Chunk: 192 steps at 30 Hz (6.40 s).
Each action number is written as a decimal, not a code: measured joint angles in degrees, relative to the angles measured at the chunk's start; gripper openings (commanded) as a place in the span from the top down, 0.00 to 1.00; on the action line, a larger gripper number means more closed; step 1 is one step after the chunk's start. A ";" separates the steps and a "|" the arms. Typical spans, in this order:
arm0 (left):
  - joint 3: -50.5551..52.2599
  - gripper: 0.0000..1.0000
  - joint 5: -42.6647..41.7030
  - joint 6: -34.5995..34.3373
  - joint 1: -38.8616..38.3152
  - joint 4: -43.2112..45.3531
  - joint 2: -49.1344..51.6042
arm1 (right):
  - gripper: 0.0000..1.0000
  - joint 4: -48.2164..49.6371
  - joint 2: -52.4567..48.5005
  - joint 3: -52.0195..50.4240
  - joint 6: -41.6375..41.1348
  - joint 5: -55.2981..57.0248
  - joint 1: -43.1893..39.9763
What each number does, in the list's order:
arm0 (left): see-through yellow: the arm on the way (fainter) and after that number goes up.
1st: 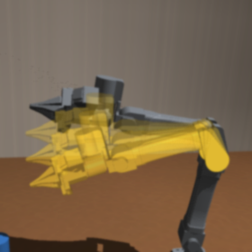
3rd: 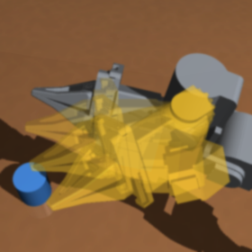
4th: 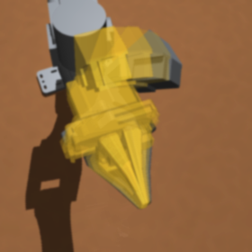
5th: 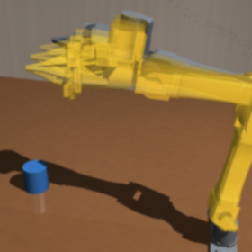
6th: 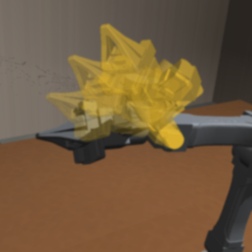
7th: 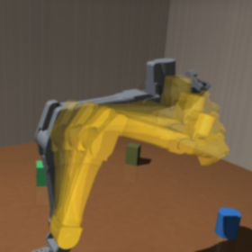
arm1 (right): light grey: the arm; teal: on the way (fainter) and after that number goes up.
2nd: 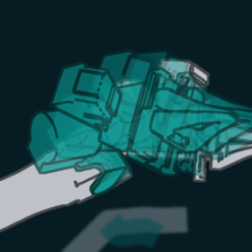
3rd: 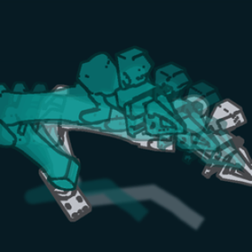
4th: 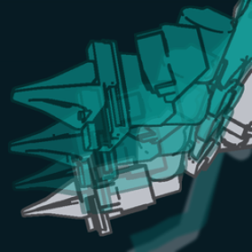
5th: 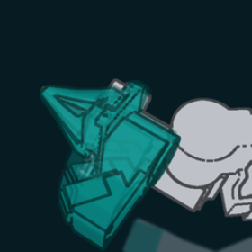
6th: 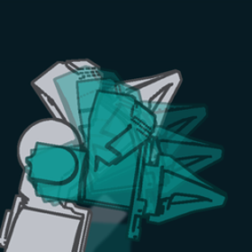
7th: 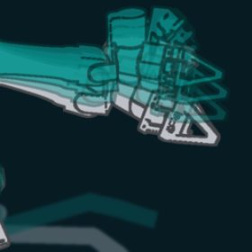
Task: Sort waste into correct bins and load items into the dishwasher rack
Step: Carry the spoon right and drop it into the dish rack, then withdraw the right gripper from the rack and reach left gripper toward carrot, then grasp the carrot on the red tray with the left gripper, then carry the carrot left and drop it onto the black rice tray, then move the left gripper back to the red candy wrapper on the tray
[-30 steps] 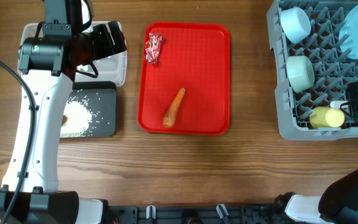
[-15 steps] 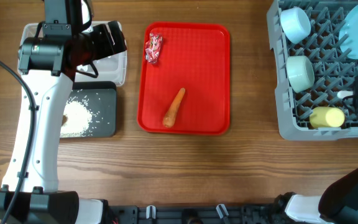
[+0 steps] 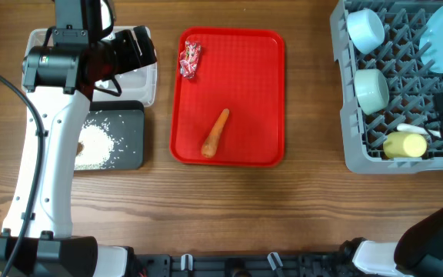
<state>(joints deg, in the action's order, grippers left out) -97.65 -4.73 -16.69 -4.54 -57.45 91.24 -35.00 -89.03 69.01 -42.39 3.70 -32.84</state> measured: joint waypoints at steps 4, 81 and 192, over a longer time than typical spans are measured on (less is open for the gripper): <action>0.00 0.00 0.00 0.00 0.00 0.00 0.00 | 0.40 1.20 0.04 0.22 10.19 -9.51 0.00; 10.49 0.56 -2.47 6.95 -26.21 -0.35 30.38 | 0.00 -4.74 14.25 2.36 28.79 -24.61 12.26; 9.18 0.11 18.36 1.40 -20.00 13.20 27.69 | 0.00 -5.05 14.10 2.36 28.79 -23.71 12.26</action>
<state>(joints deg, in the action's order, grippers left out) -88.47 13.63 -15.29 -24.53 -44.25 118.93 -40.05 -74.94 71.37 -13.61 -20.01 -20.58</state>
